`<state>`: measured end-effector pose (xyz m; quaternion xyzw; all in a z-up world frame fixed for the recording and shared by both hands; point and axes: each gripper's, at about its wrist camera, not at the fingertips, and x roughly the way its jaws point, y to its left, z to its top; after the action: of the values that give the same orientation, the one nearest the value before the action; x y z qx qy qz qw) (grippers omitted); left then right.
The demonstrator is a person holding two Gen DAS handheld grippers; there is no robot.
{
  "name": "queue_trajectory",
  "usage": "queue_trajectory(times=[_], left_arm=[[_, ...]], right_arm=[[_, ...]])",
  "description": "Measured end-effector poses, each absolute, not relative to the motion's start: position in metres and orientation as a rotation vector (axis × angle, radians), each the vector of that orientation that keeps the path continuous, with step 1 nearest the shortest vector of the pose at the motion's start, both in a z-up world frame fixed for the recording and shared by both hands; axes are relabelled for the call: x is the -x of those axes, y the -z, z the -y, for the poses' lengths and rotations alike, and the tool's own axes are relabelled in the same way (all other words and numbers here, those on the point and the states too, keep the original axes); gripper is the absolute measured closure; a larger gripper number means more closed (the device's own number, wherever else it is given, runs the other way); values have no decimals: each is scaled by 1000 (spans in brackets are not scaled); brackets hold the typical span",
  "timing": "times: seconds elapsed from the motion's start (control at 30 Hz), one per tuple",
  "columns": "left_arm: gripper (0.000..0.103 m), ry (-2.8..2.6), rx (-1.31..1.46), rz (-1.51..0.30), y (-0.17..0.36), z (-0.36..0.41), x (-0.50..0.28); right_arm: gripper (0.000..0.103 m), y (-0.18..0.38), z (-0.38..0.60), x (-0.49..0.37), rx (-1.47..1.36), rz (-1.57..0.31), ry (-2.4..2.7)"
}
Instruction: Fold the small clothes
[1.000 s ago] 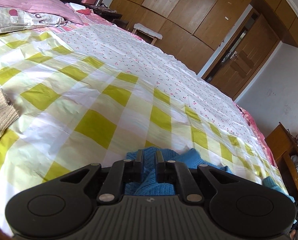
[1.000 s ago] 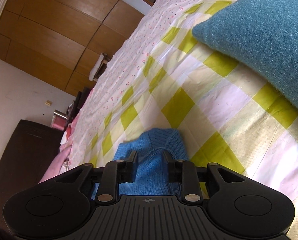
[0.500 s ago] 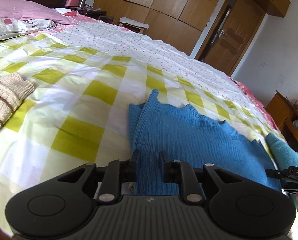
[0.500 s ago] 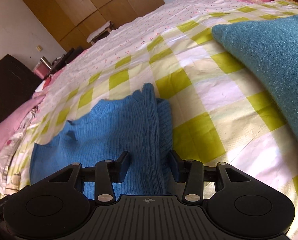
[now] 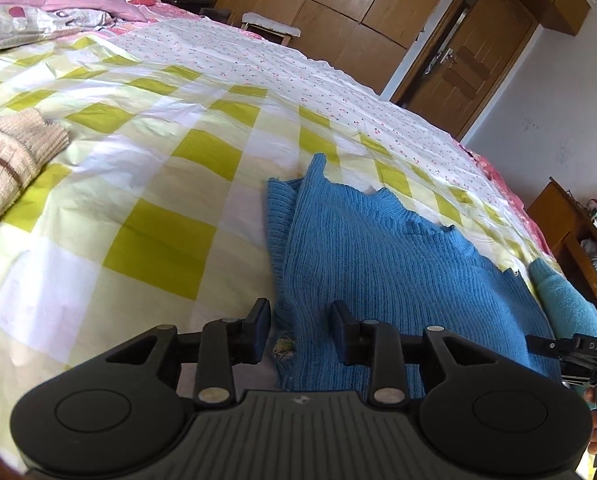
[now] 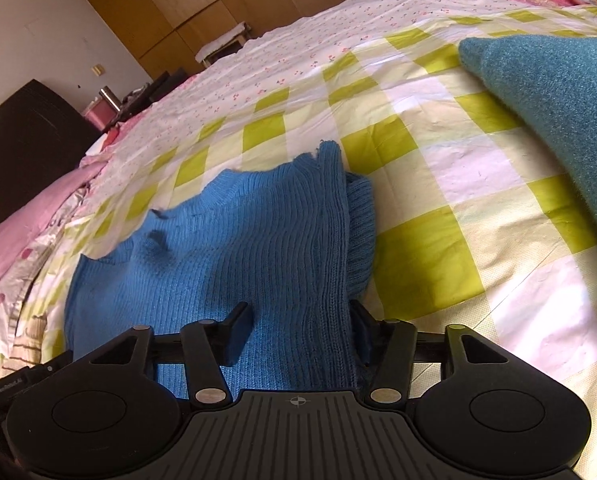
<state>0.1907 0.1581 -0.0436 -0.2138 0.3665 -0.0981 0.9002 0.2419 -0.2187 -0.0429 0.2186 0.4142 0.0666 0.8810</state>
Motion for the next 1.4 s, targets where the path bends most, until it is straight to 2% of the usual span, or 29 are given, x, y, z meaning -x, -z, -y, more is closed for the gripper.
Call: queue_trajectory(times=[0.1,0.47,0.57,0.77,0.9,1.07,1.23,1.37,1.4], left_arm=[[77,231,460,-772,43,-160,-188],[79,297,441,-861,41,-164,-146],[78,270,402,-855,37,-164,-136],[78,190,253,-748,8,-158,-129],[78,202,220,-666,-10,-153,-140],[78,287,211,-657,-12,-125,-166],[77,293,67,-718,8,-94,-196],[77,256,33,-740,23,-97,-205],[77,244,33,-735,23,-100,-203]], right_arm=[[77,44,222,-242,-492,-888,-169],[80,35,232,-196,-462,-963,-228],[77,31,233,-185,-418,-984,-200],[71,-4,225,-171,-256,-829,-101],[70,-17,210,-186,-246,-785,-159],[68,-2,160,-223,-207,-826,-268],[67,23,127,-254,-130,-890,-271],[59,32,117,-259,-83,-896,-284],[62,32,115,-257,-71,-894,-287]])
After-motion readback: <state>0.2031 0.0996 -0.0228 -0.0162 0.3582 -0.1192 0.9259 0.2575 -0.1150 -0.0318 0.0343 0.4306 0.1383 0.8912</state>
